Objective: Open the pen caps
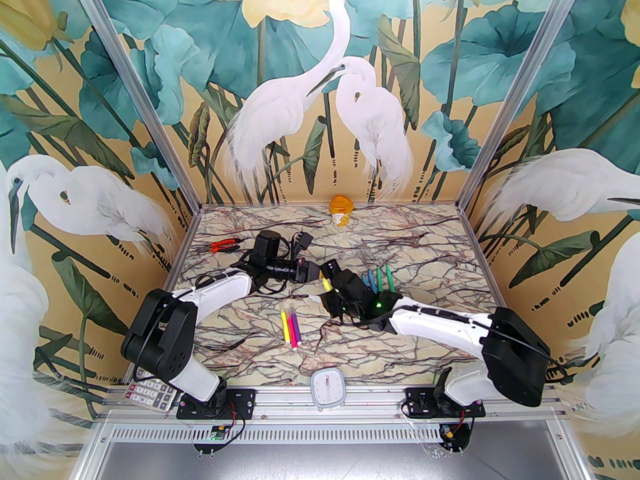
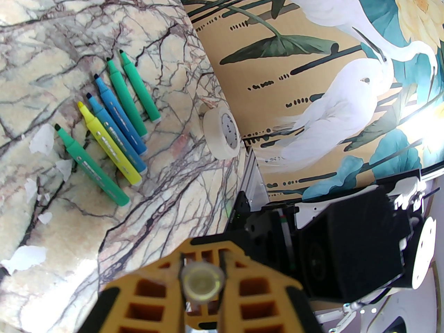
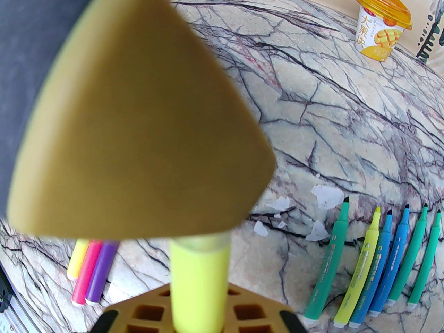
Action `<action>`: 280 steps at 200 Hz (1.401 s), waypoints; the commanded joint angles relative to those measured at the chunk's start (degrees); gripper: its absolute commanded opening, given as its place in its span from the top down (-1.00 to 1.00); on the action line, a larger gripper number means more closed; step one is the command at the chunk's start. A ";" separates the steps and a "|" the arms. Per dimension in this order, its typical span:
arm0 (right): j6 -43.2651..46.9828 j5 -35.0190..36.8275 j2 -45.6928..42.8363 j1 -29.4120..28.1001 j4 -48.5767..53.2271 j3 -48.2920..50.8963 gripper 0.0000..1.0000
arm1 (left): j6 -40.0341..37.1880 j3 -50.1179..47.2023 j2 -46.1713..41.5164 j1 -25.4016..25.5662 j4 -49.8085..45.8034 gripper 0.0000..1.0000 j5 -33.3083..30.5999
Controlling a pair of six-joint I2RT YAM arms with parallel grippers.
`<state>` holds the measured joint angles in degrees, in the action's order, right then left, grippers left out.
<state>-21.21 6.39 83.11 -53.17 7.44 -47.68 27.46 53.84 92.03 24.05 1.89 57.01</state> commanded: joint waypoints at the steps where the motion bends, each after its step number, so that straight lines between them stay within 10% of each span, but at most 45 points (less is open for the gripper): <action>1: -0.80 -0.83 -2.16 -0.09 3.66 3.10 0.88 | 2.37 2.06 1.21 -1.86 2.20 1.00 -4.17; 114: 0.38 -1.65 -6.18 -0.09 4.69 8.10 0.94 | 5.93 2.25 2.30 -4.68 3.64 1.00 -5.23; 180: -1.88 3.13 -3.94 0.34 3.07 6.10 0.90 | -8.31 9.80 0.92 -4.08 -24.70 1.00 -25.60; 280: -6.03 11.21 6.25 2.88 5.40 -1.46 0.83 | -10.75 15.74 4.41 -1.56 -41.09 1.00 -47.78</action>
<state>-25.34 13.87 86.35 -50.61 11.44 -46.39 17.28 67.57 94.41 21.63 -34.17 16.93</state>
